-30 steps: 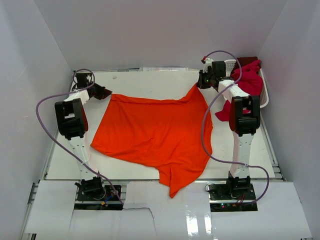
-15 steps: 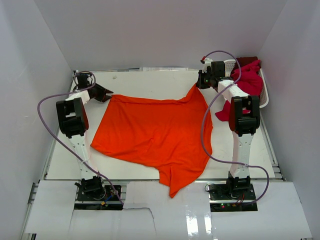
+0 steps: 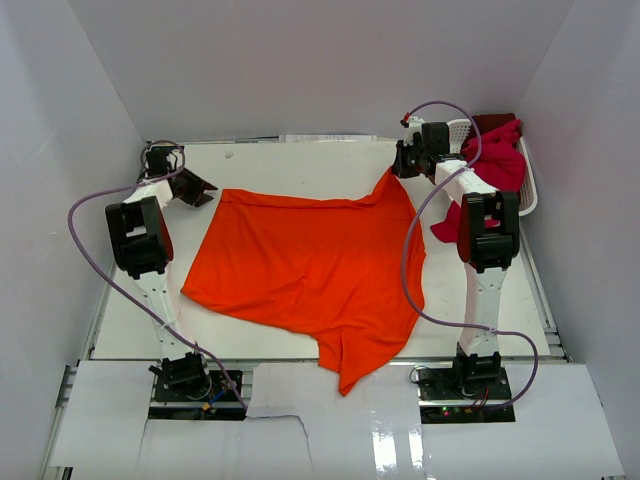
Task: Fold and stack the t-shirts
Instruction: Grap the side of the flattened tshirt furthest away from the robot with both arms
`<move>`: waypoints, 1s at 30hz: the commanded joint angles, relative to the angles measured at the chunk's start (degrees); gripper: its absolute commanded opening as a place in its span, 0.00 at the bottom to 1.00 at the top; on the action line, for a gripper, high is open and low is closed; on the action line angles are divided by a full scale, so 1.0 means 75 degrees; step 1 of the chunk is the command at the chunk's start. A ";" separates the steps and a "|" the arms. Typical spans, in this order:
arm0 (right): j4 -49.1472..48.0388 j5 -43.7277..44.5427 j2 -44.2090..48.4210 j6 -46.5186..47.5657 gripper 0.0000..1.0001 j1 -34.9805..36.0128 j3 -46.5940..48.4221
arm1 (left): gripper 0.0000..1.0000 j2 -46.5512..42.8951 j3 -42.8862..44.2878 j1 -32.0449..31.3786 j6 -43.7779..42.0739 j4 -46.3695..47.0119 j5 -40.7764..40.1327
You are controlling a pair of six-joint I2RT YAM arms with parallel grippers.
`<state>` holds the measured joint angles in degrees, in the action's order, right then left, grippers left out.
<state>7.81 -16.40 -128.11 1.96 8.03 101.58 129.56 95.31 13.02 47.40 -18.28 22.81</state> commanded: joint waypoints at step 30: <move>0.0118 0.0089 -0.0028 0.0021 0.08 0.0159 0.0284 | 0.41 -0.1641 -0.1094 -0.0001 -0.0191 0.0035 0.0557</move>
<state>9.08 -15.94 -128.11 1.93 8.82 101.58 122.50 87.46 13.02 46.50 -18.90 26.17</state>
